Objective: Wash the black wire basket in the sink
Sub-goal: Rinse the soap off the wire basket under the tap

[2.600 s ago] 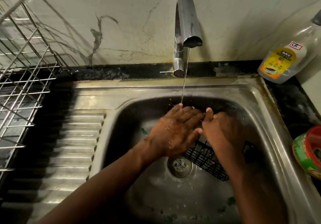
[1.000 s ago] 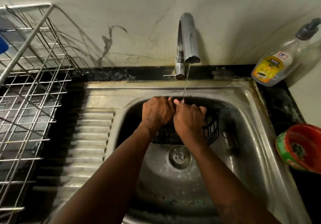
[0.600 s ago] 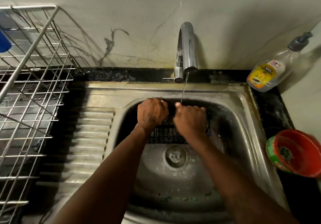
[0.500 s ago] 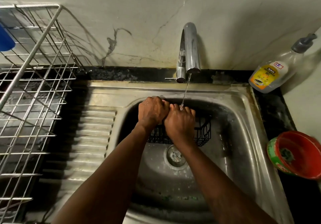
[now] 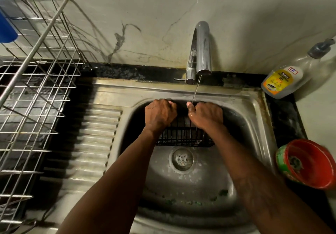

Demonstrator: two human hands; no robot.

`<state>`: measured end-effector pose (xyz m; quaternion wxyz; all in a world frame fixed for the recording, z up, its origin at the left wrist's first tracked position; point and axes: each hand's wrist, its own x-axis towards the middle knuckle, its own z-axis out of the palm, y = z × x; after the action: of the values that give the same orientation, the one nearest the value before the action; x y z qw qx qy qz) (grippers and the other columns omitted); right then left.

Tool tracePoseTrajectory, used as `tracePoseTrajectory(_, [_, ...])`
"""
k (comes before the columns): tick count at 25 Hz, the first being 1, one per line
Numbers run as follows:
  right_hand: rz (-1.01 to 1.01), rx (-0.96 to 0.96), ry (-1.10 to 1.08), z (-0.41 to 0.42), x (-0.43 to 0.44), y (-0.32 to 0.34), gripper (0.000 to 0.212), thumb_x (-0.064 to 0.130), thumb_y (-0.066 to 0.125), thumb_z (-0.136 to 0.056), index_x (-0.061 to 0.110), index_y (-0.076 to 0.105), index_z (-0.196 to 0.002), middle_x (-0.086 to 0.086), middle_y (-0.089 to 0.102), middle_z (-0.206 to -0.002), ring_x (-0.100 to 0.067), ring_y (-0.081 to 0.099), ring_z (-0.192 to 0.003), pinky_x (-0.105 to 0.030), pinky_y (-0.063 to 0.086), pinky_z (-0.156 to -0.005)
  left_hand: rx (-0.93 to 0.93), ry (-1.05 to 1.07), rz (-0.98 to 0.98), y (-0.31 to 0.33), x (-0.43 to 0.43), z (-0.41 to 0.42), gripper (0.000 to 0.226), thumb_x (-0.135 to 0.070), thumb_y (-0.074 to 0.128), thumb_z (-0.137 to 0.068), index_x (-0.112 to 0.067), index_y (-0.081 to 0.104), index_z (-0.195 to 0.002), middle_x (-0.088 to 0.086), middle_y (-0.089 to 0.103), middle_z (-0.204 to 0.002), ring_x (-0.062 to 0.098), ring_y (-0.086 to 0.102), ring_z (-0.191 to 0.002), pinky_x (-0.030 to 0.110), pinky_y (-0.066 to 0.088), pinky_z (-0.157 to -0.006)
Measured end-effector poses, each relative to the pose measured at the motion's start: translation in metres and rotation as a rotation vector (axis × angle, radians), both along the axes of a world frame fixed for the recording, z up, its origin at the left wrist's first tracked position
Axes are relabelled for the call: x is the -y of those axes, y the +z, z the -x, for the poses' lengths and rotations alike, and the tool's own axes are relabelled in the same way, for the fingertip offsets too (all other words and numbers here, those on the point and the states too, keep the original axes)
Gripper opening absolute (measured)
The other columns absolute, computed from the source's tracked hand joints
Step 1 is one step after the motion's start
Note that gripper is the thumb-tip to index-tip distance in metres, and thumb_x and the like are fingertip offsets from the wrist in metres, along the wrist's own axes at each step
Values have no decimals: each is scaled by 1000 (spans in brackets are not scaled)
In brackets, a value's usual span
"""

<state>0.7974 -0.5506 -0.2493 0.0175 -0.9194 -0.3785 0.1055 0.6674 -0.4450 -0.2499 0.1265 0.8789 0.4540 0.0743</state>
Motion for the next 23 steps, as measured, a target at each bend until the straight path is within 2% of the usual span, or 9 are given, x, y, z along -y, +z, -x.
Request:
tracePoseTrajectory(3, [-100,-93,-102,-3,30,-3,74,64,17,-103,16,60,-67,-2,55,-62,-23,64,-70,-29,38,-60,12,-14,-6,-2,2,4,42,-41,40,-103,-19,62,-73,6,70,-74,24,65,-65,33,55,-64])
tracePoseTrajectory(5, [-85,-46,-171,13,37,-11,75,58,11,-105,14,63,-72,-9,57,-71,-25,61,-84,-33,40,-72,30,-24,-12,-1,1,4,44,-41,39,-102,-19,62,-72,6,70,-73,24,65,-64,34,56,-65])
tracePoseTrajectory(7, [-86,75,-95,33,34,-12,70,54,14,-107,17,69,-85,-9,68,-89,-28,58,-97,-43,38,-90,30,-19,-5,0,1,3,45,-40,39,-102,-17,64,-72,8,71,-73,26,66,-65,34,56,-66])
tracePoseTrajectory(11, [-148,164,230,61,33,-17,45,49,27,-105,23,64,-111,-4,68,-102,-27,59,-93,-42,39,-83,32,17,-26,2,6,2,47,-35,44,-101,-12,67,-67,10,73,-71,30,70,-66,30,43,-59])
tracePoseTrajectory(14, [-90,53,336,35,18,0,50,56,29,-102,26,68,-99,-5,71,-87,-28,66,-83,-38,40,-72,15,10,-79,1,10,7,45,-34,43,-102,-12,71,-75,8,73,-71,30,70,-66,28,34,-56])
tracePoseTrajectory(16, [-52,-8,285,19,7,9,64,61,22,-102,22,65,-75,-6,67,-71,-27,66,-71,-36,46,-69,-33,-68,-107,0,13,12,45,-37,39,-104,-15,74,-87,4,73,-74,27,70,-67,31,39,-57])
tracePoseTrajectory(17, [-58,5,228,19,5,11,67,59,20,-104,19,60,-67,-6,66,-68,-26,65,-68,-36,50,-69,-6,-108,-115,0,20,15,48,-39,38,-105,-16,74,-83,2,72,-71,26,69,-66,33,45,-61])
tracePoseTrajectory(20, [-63,59,147,33,6,13,66,51,22,-107,14,66,-74,-10,71,-76,-29,68,-74,-36,48,-69,-1,-214,-115,2,52,18,51,-38,32,-106,-21,66,-71,-3,71,-71,21,67,-71,38,44,-76])
tracePoseTrajectory(23, [-74,-24,156,31,18,20,67,52,24,-107,15,75,-85,-10,73,-80,-31,70,-80,-37,49,-74,122,-10,45,8,63,16,52,-41,43,-100,-16,67,-62,1,71,-63,22,67,-64,37,41,-79])
